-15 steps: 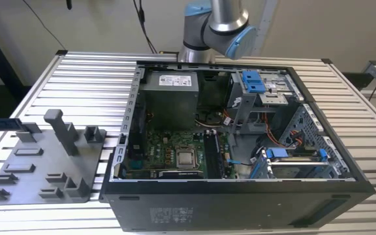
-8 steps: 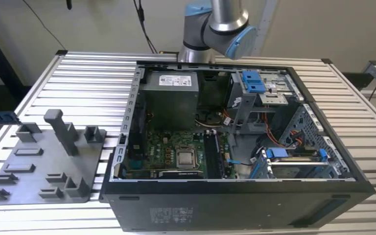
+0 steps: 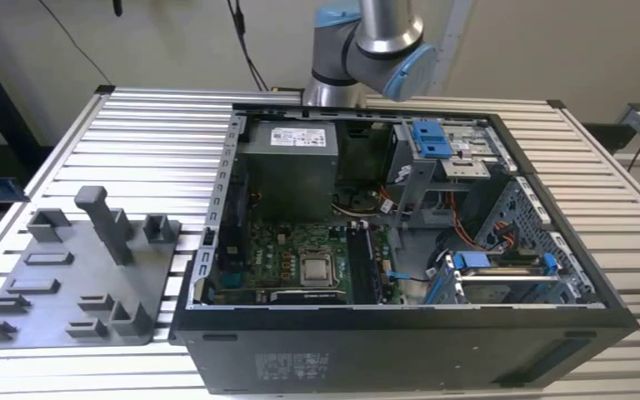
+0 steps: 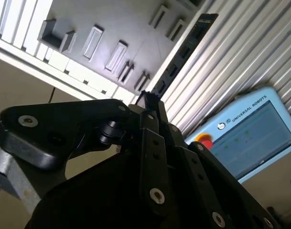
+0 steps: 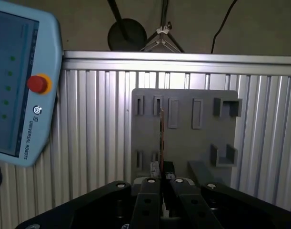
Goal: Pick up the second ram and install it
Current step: 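Pick up the second ram and move it above second insertion slot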
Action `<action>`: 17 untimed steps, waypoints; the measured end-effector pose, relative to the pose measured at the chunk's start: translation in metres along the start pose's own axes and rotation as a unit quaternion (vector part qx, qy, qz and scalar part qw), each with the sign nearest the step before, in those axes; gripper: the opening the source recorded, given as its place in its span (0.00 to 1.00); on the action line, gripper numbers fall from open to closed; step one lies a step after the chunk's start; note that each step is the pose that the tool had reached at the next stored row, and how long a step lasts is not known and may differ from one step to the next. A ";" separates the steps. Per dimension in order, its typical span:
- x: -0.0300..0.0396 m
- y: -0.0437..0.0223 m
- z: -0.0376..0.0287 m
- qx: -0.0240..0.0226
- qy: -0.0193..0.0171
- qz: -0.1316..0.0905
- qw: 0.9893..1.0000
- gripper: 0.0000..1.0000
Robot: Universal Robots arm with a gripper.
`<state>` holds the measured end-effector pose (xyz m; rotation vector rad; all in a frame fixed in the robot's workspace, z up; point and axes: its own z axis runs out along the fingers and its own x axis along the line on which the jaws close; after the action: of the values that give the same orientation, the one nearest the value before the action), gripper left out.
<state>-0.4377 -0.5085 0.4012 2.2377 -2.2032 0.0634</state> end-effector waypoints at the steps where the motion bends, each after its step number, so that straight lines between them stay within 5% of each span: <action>1: 0.0000 -0.0001 -0.0018 0.000 0.000 0.000 1.000 0.14; 17: 0.0008 -0.0008 -0.0276 0.000 0.000 0.000 1.000 0.14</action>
<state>-0.4377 -0.5084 0.4288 2.2376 -2.2032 0.0634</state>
